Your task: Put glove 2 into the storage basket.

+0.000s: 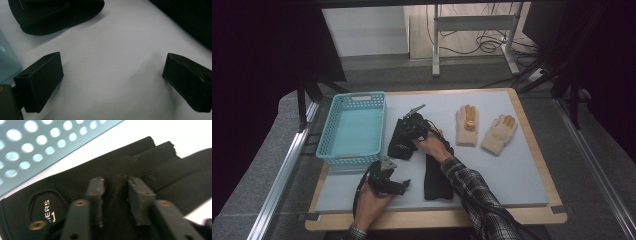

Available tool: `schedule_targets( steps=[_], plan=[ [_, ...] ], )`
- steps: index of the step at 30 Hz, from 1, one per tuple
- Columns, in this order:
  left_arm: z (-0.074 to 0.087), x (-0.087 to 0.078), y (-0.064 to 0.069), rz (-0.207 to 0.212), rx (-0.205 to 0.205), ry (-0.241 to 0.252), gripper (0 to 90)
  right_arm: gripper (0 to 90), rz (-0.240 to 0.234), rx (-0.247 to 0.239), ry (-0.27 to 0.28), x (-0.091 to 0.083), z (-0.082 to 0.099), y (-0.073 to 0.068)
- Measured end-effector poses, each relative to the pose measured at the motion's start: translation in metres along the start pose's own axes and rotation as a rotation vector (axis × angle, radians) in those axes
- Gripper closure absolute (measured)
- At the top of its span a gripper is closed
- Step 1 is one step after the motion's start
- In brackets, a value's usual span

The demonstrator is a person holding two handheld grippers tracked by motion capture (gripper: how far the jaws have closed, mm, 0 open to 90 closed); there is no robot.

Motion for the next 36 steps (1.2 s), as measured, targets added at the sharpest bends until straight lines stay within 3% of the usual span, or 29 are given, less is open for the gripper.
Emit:
schedule_targets(
  steps=[3, 5, 10, 14, 22, 36],
  plan=[
    [0.0, 0.0, 0.0, 0.0, 0.0, 0.0, 3.4, 79.2, 0.0, 0.036, 0.001, -0.001, -0.001, 0.004],
    [0.0, 0.0, 0.0, 0.0, 0.0, 0.0, 3.4, 83.2, -0.002, 0.043, 0.003, -0.002, -0.001, 0.004],
    [0.0, 0.0, 0.0, 0.0, 0.0, 0.0, 3.4, 86.9, 0.031, 0.005, 0.021, -0.005, -0.003, 0.001],
    [0.0, 0.0, 0.0, 0.0, -0.001, 0.0, 3.4, 87.1, 0.023, 0.002, 0.031, -0.016, -0.007, -0.003],
    [0.0, 0.0, 0.0, -0.001, 0.0, 0.0, 3.4, 87.1, -0.011, -0.005, 0.06, -0.049, -0.014, -0.008],
    [0.0, 0.0, 0.0, -0.001, 0.006, -0.002, 3.4, 87.0, -0.056, 0.003, 0.112, -0.123, -0.01, 0.001]
  ],
)
Point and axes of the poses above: each handheld gripper's, and its own axes: x roughly forward along the jaws, z roughly out of its underside, y roughly to its right, the point moved 9 cm from there along x, roughly forward along the jaws, and after that the axes turned 13 degrees about x, right-handed, at the moved point
